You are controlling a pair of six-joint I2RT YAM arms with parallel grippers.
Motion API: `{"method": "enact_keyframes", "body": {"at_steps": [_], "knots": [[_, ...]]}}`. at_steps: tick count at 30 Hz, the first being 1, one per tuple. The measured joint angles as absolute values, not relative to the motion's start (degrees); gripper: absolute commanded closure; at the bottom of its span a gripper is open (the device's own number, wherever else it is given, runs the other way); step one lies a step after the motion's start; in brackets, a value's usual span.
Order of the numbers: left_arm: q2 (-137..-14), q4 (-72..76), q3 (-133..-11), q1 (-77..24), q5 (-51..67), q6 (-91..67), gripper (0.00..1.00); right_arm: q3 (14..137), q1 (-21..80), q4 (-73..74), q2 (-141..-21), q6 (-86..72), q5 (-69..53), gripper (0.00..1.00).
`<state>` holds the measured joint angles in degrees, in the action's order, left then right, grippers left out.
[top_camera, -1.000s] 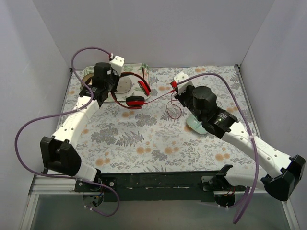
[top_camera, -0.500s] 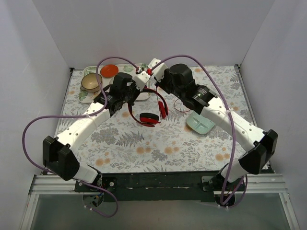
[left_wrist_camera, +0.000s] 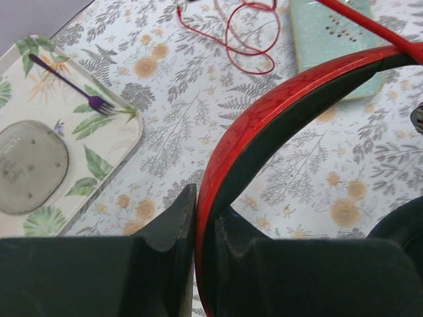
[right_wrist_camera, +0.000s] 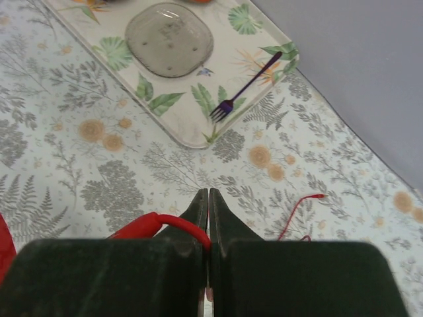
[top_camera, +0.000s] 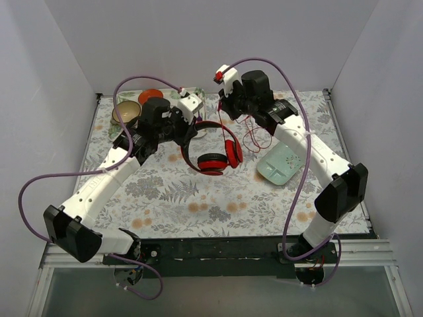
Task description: Wrap the headphones
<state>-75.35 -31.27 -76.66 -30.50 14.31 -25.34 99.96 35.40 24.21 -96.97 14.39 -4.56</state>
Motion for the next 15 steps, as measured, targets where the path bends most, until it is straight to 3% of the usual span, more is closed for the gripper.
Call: {"method": "enact_keyframes", "body": {"at_steps": [4,11,15], "knots": [[-75.2,-32.4,-78.8,-30.5,17.4,-28.3,1.0,93.6,32.9,19.4,-94.9,10.9,-11.1,0.84],[-75.2,-34.3,-85.0,-30.6,18.3,-32.8,1.0,78.4,30.7,4.8,-88.7,6.9,-18.8,0.54],[-75.1,-34.6,-89.9,-30.8,17.5,-35.2,1.0,70.1,30.7,-6.8,-86.5,3.0,-23.0,0.42]]}}
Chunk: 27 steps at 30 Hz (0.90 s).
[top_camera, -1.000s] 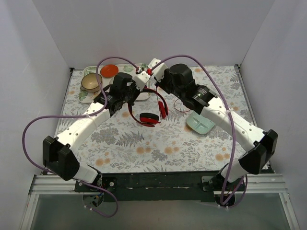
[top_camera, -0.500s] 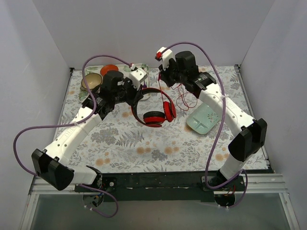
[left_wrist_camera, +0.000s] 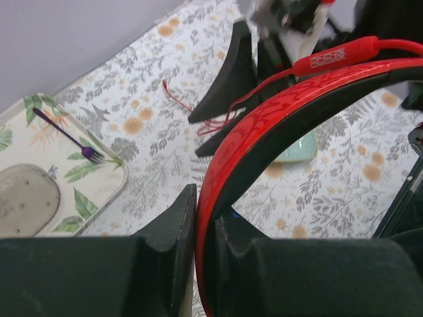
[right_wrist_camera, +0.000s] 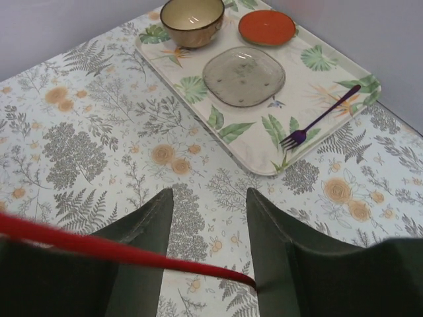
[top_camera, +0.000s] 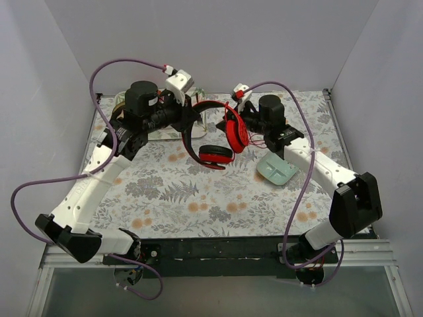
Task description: Wrap the headphones
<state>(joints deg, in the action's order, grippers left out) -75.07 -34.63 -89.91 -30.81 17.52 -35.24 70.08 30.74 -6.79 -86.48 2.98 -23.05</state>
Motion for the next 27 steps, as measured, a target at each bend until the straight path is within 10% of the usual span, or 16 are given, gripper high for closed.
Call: {"method": "enact_keyframes", "body": {"at_steps": [16,21,27], "knots": [[-77.6,-36.2,-114.0,-30.9,11.8,-42.5,1.0,58.2,30.8,-31.9,-94.1,-7.4,-20.9,0.3],[-78.5,-35.7,-117.8,-30.9,9.3,-43.8,1.0,57.3,30.8,-33.5,-97.9,-10.3,-19.9,0.39],[-78.9,-34.9,-117.8,-30.9,4.2,-45.3,1.0,53.2,31.4,-33.5,-99.0,-14.2,-19.8,0.75]]}}
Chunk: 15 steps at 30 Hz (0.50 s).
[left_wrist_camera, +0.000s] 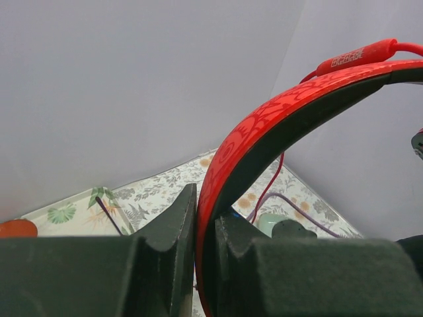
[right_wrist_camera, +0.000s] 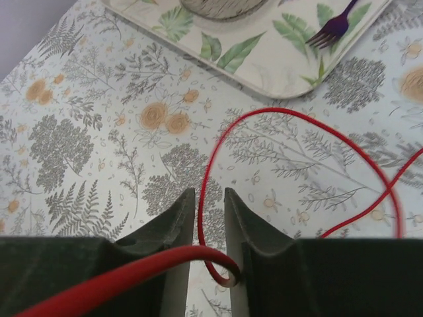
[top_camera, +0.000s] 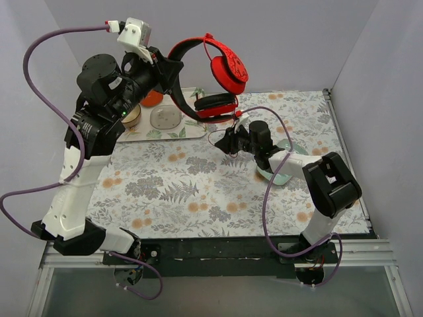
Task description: Wrap the headphones
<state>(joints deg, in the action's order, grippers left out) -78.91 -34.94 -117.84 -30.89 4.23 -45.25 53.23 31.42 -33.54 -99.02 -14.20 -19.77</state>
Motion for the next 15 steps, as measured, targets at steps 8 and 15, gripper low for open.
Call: {"method": "enact_keyframes", "body": {"at_steps": [8,15], "knots": [[-82.2,-32.1,-116.8,-29.7,-2.4,-48.9,1.0,52.8,37.6,-29.2,-100.6,-15.6,-19.8,0.99],[-87.1,-29.4,-116.8,-23.6,-6.0,-49.3,1.0,53.1,45.4,-22.3,-100.9,-13.5,-18.5,0.99]]}}
